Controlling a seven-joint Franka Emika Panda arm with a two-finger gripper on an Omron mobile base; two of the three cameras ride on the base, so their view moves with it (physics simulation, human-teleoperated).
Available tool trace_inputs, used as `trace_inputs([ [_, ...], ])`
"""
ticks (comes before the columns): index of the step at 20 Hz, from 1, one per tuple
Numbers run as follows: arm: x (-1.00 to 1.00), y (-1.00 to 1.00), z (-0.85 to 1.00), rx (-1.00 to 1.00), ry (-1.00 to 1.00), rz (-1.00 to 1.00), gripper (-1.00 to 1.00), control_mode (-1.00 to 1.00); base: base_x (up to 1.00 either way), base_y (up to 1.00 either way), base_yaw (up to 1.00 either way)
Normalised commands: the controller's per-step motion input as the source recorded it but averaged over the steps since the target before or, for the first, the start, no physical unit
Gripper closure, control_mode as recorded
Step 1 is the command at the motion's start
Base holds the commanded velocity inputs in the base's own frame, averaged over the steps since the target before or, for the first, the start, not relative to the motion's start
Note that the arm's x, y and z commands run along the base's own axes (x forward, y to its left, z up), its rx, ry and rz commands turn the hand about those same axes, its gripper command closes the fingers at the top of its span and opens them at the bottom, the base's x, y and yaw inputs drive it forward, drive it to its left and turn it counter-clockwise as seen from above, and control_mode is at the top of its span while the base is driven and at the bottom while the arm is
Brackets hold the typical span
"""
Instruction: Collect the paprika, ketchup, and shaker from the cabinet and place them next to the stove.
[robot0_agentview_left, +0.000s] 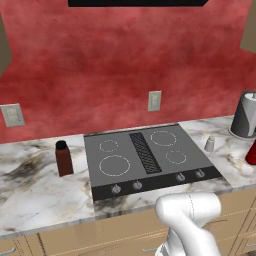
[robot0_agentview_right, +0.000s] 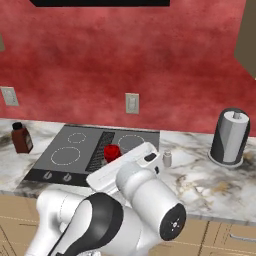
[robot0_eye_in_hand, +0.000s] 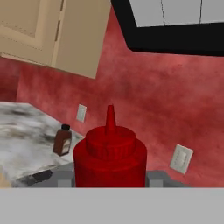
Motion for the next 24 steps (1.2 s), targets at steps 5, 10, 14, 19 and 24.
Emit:
trace_inputs([
  [5,-0.04,-0.39,-0.42,0.0,0.08,0.0,1.0,-1.0,0.0,0.0,0.0],
  [10,0.05,-0.38,-0.35,0.0,0.09,0.0,1.0,-1.0,0.0,0.0,0.0],
  [14,0.42,-0.27,-0.34,0.0,0.1,0.0,1.0,-1.0,0.0,0.0,0.0],
  [19,0.47,-0.23,-0.38,0.0,0.02,0.01,1.0,-1.0,0.0,0.0,0.0],
  [24,0.48,-0.1,-0.36,0.0,-0.01,0.04,1.0,-1.0,0.0,0.0,0.0],
])
